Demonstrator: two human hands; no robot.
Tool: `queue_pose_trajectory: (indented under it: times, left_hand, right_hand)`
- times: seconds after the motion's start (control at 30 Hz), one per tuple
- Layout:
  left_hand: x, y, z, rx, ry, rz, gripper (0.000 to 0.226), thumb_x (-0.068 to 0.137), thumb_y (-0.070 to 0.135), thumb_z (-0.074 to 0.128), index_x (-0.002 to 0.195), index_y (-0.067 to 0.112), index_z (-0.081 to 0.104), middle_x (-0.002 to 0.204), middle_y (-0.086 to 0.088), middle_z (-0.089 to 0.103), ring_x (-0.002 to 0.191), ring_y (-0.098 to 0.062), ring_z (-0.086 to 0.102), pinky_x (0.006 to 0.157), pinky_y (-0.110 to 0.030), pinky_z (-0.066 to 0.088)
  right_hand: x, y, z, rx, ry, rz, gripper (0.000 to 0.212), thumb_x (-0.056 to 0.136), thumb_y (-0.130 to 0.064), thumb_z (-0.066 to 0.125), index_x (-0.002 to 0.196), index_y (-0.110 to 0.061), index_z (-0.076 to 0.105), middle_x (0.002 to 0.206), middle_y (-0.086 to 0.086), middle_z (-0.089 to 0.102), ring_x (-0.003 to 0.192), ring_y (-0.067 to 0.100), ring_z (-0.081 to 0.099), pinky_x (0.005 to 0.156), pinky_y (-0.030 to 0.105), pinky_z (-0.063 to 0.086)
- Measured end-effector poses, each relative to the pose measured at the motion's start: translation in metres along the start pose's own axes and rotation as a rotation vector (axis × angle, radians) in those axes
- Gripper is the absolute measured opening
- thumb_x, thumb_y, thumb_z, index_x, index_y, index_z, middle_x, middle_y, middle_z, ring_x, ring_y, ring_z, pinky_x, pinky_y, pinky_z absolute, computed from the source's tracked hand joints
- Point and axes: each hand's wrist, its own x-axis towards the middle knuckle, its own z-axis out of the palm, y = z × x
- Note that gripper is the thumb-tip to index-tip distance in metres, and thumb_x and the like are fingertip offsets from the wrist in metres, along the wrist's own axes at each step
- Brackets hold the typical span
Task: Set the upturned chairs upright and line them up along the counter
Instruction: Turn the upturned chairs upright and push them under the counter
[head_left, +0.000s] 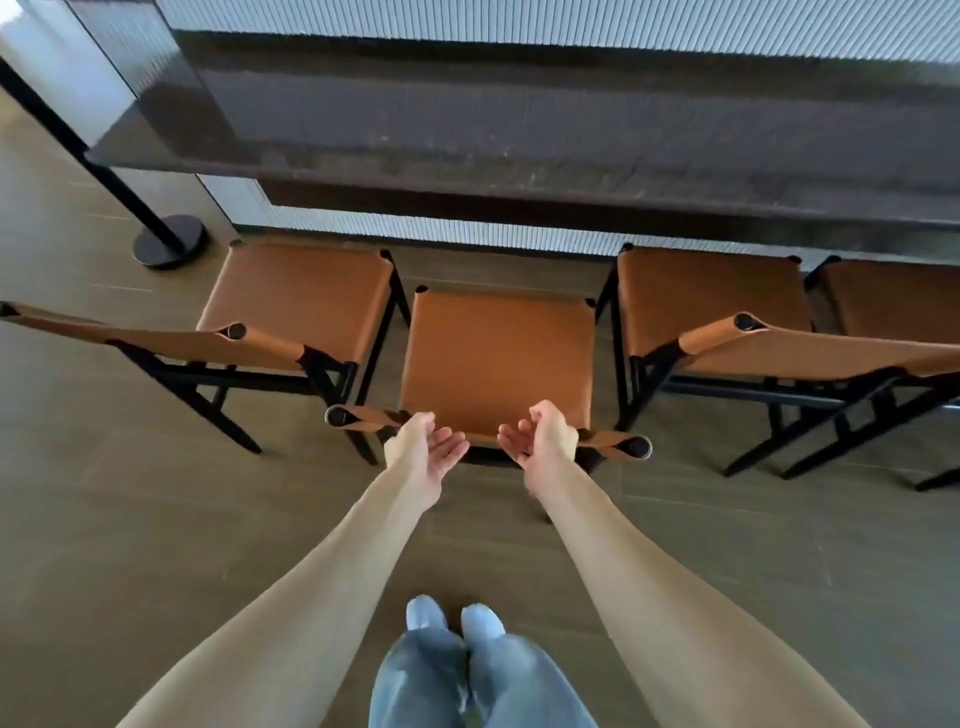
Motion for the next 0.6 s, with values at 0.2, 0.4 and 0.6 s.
queue_pose_trajectory:
  times: [0.2,0.4,0.6]
  left_hand:
    - [0.032,-0.025,-0.006,0.013,0.023,-0.209,0.046,0.096,0.025,0.065,0.132,0.004,0.046,0.099,-0.020,0.060,0.098,-0.040,0.067,0.087,-0.052,0.057]
    - [0.075,0.006,-0.013,-0.165,-0.054,-0.190,0.044,0.093,0.018,0.068,0.130,0.023,0.043,0.136,-0.025,0.045,0.120,-0.050,0.056,0.081,-0.064,0.057]
    - [0.108,0.026,-0.021,-0.209,0.009,-0.167,0.043,0.097,0.000,0.054,0.140,0.004,0.045,0.134,-0.026,0.051,0.112,-0.049,0.059,0.086,-0.071,0.051]
  right_hand:
    - [0.017,0.013,-0.029,0.031,0.152,0.078,0.019,0.089,-0.025,0.062,0.082,-0.010,0.053,0.058,0.003,0.054,0.048,0.022,0.064,0.065,0.033,0.056]
    - [0.032,0.010,-0.047,0.250,-0.005,0.103,0.043,0.094,-0.026,0.070,0.127,-0.005,0.051,0.124,0.023,0.061,0.105,0.042,0.068,0.072,0.055,0.061]
    - [0.060,0.006,-0.042,0.314,0.012,0.011,0.046,0.094,0.013,0.042,0.139,0.003,0.046,0.130,0.031,0.059,0.115,0.049,0.062,0.074,0.061,0.057]
